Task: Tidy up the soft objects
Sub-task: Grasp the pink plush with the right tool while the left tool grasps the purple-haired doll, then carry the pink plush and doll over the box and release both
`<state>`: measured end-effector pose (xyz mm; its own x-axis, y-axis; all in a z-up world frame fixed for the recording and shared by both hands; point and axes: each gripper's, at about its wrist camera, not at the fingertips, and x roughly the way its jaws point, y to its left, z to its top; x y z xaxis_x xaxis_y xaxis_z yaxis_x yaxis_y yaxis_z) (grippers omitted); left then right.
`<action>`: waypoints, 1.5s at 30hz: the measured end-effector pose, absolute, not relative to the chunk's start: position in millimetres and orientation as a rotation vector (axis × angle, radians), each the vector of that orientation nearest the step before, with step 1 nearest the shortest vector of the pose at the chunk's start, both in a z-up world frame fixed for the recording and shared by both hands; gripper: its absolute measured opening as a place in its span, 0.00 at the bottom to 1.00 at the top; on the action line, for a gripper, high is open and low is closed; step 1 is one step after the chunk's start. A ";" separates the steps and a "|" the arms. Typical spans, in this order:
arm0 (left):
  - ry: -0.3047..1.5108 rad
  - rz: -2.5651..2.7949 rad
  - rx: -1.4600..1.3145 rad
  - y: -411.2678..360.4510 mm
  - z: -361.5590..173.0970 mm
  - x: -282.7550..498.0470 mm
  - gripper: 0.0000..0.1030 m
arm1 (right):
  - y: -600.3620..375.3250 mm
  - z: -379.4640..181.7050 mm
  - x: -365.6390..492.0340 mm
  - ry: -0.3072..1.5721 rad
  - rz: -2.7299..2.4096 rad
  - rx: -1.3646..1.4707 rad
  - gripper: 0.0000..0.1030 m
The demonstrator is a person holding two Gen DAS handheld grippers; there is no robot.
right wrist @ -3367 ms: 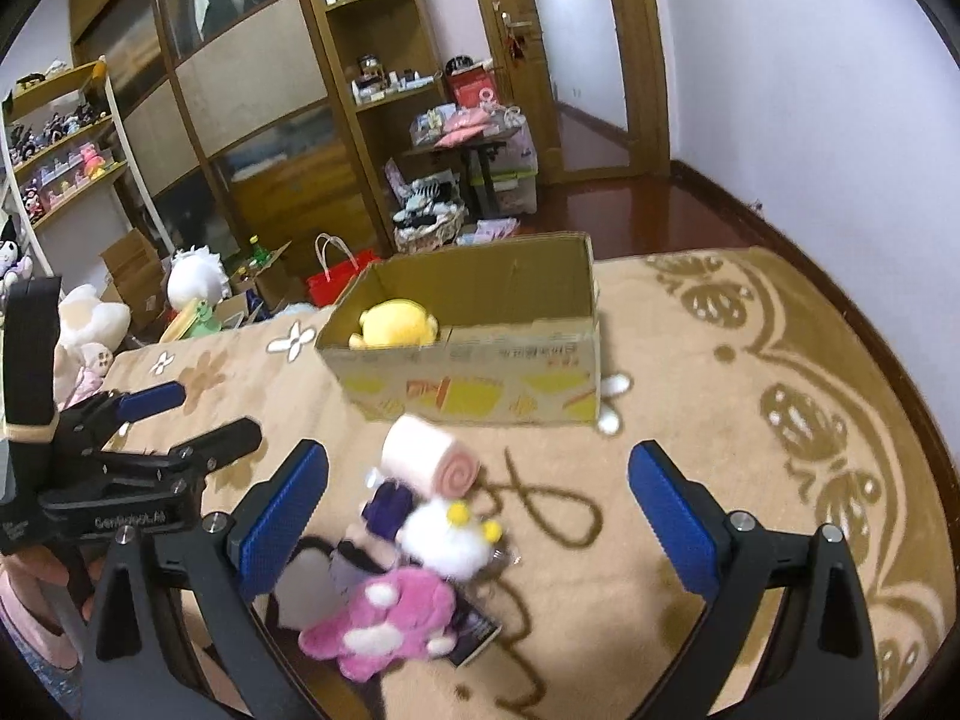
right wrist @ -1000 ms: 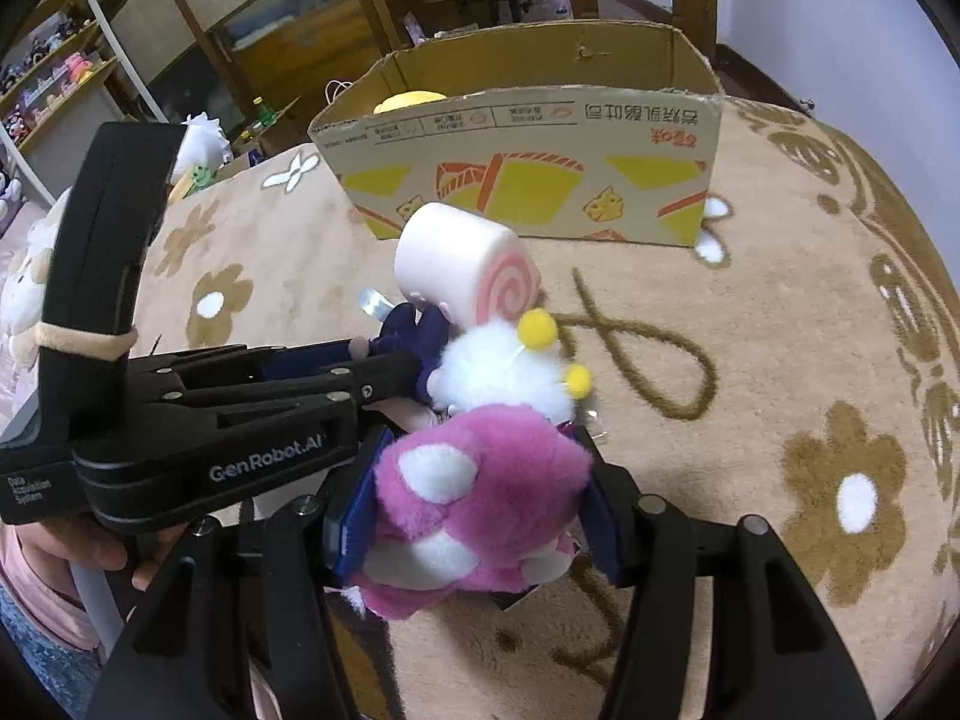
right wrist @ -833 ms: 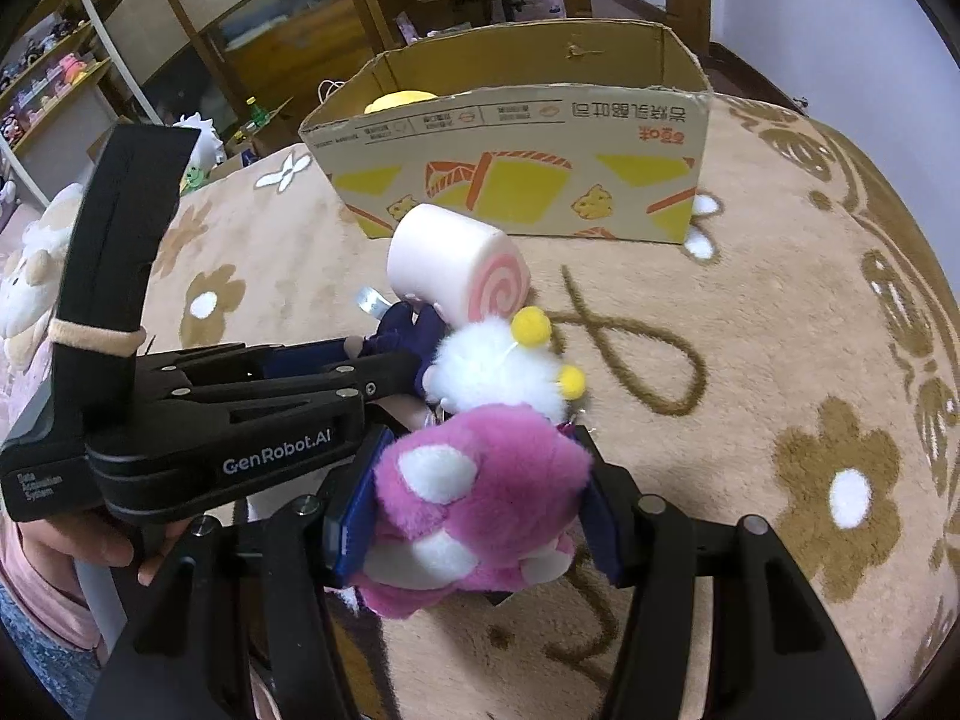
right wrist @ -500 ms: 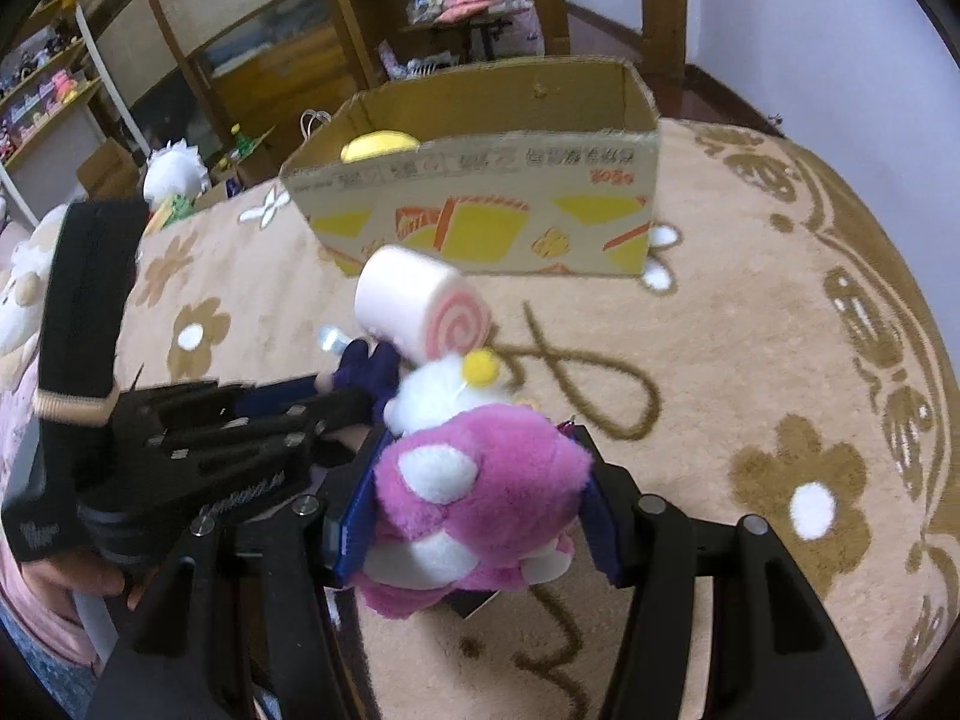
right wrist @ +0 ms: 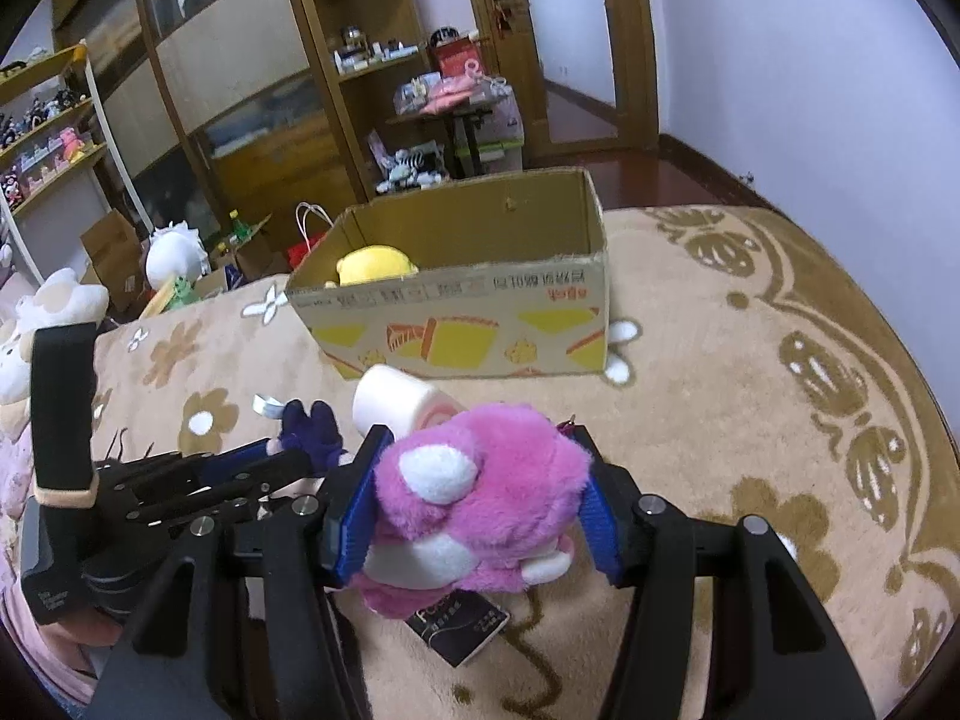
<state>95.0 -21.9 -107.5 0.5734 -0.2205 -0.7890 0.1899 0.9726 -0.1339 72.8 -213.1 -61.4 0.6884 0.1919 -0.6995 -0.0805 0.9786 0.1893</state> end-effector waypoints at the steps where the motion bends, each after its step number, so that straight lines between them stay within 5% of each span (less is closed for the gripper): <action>1: 0.917 -0.236 -0.045 -19.8 -103.9 92.8 0.20 | -214.2 -59.4 72.6 0.787 0.154 0.151 0.59; 28: 0.462 -0.167 0.021 -13.2 4.5 131.9 0.21 | -224.7 7.2 138.2 0.491 0.117 0.068 0.59; 45: 0.509 -0.178 -0.007 -17.1 -23.0 184.0 0.21 | -222.2 -1.1 192.4 0.464 0.102 0.085 0.60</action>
<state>184.0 -17.1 -23.0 0.8580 -0.1714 -0.4843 0.1677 0.9845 -0.0513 192.4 -222.2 -1.1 0.8893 0.1176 -0.4419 -0.0791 0.9914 0.1047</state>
